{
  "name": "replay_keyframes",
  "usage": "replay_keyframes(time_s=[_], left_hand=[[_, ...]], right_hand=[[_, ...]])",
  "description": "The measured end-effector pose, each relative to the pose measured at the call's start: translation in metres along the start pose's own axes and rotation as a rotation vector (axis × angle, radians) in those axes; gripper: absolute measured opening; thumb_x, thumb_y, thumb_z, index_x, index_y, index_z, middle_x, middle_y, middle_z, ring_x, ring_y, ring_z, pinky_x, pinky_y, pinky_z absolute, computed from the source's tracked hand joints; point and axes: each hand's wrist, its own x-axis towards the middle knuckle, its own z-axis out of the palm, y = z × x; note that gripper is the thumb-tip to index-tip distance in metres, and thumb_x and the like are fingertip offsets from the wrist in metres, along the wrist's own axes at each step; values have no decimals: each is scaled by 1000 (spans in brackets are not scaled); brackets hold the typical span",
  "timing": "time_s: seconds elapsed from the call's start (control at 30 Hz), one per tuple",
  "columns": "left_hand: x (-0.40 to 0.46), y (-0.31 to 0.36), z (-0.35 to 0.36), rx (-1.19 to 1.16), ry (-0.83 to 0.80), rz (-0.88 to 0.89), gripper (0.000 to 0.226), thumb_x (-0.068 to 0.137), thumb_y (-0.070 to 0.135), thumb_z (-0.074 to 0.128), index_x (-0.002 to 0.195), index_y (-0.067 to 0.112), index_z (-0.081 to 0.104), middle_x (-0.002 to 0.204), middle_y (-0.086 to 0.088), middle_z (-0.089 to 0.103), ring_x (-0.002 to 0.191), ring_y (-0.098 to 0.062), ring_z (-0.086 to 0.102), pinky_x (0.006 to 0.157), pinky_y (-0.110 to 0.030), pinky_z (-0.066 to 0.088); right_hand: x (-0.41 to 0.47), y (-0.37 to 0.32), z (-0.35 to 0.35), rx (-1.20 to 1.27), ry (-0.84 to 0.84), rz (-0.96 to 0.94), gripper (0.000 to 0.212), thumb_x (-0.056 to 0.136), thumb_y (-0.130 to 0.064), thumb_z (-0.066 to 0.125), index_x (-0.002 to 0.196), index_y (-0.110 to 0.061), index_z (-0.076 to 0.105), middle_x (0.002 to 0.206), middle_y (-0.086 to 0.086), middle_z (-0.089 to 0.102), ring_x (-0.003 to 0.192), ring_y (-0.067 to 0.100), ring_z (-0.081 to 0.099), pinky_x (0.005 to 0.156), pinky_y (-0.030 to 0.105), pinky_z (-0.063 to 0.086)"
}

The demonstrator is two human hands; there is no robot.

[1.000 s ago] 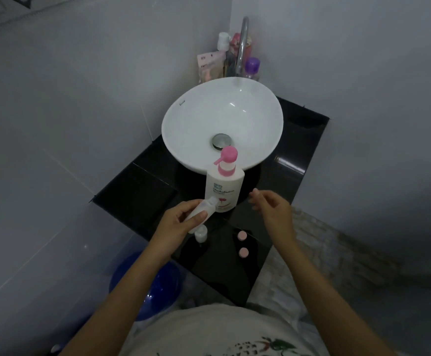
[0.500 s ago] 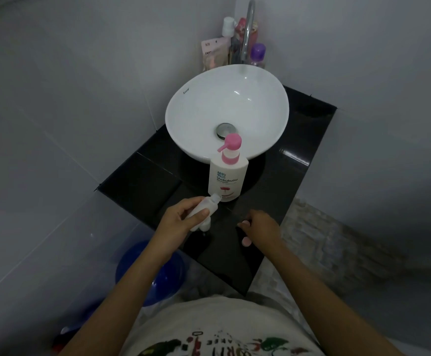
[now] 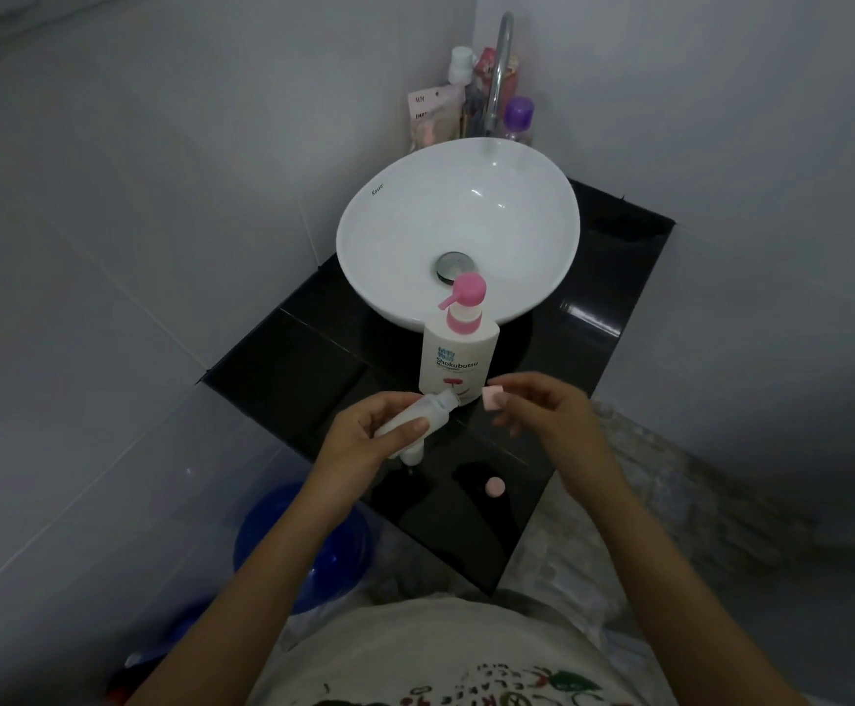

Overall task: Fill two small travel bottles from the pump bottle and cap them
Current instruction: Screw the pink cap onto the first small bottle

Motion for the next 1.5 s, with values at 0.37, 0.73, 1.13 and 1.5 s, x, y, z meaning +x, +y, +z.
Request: replay_keyframes(time_s=[0.37,0.73,1.13,1.5], left_hand=[[-5,19,9,26,-111,68,28,73,33,67,101,30,70,98,13,73,91,-2,67,71,-10,50],[-9,29,12,83,-128,76,27,71,37,66,98,33,70,97,16,72,92,0,65,70,-8,49],[-8,35,17,43,-124,60,28,71,34,67,98,29,71,95,14,74,91,0,66,71,-9,50],[-7,37,19,17,-116,41,32,72,33,66,102,23,71,102,6,73,95,-3,66,73,-11,50]], right_hand=[[-23,-51,-4,-149,-217,-182,26,84,-3,64,108,-12,69,102,5,71,89,21,68,73,21,54],[-24,-59,-11,-406,-268,-337,27,84,-6,65,108,-17,68,105,-4,66,99,4,62,85,14,49],[-29,-58,-7,-309,-224,-106,27,80,-50,60,101,-33,61,77,-1,68,61,9,64,50,16,49],[-29,-60,-7,-304,-184,-197,32,81,-47,60,103,-25,61,81,-1,68,62,8,64,52,11,46]])
